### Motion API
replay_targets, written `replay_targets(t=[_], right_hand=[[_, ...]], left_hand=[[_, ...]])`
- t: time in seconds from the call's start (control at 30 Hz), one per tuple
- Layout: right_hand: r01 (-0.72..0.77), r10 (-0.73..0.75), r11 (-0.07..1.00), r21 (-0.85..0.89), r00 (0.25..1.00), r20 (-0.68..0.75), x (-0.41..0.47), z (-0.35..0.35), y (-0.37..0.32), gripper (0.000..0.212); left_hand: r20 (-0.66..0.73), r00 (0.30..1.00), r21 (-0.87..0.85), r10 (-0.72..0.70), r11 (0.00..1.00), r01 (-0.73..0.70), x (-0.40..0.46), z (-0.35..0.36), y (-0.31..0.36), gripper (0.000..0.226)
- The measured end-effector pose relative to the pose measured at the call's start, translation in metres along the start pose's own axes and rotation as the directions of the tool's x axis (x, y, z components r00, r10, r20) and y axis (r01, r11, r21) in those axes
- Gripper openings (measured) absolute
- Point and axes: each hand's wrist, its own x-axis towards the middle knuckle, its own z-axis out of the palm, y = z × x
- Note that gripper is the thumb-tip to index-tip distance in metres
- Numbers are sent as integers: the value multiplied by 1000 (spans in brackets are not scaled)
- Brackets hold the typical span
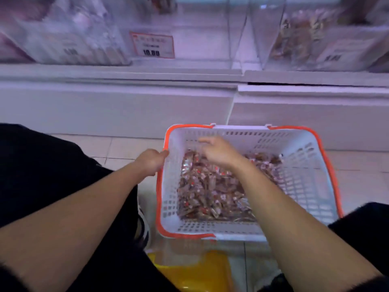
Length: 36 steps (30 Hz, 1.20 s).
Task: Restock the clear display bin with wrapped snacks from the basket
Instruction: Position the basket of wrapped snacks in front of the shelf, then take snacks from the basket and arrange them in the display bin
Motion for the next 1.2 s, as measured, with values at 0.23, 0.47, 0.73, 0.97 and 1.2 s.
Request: replay_targets(t=[0.23, 0.47, 0.73, 0.97, 1.2], right_hand=[[-708, 529, 692, -140, 629, -570, -40, -121, 100, 53], [-713, 579, 699, -60, 613, -537, -30, -104, 109, 52], [-535, 460, 844, 51, 670, -583, -2, -61, 102, 20], [-554, 418, 832, -39, 671, -612, 6, -57, 103, 23], [-317, 334, 641, -699, 935, -118, -30, -92, -30, 79]], left_hand=[[-154, 988, -239, -15, 971, -22, 14, -2, -36, 12], [-307, 952, -156, -23, 987, -27, 29, -28, -49, 28], [-305, 952, -231, -39, 972, -34, 71, -97, -83, 33], [-404, 913, 224, 55, 974, 40, 74, -95, -70, 42], [-10, 983, 582, 181, 801, -141, 6, -141, 16, 66]])
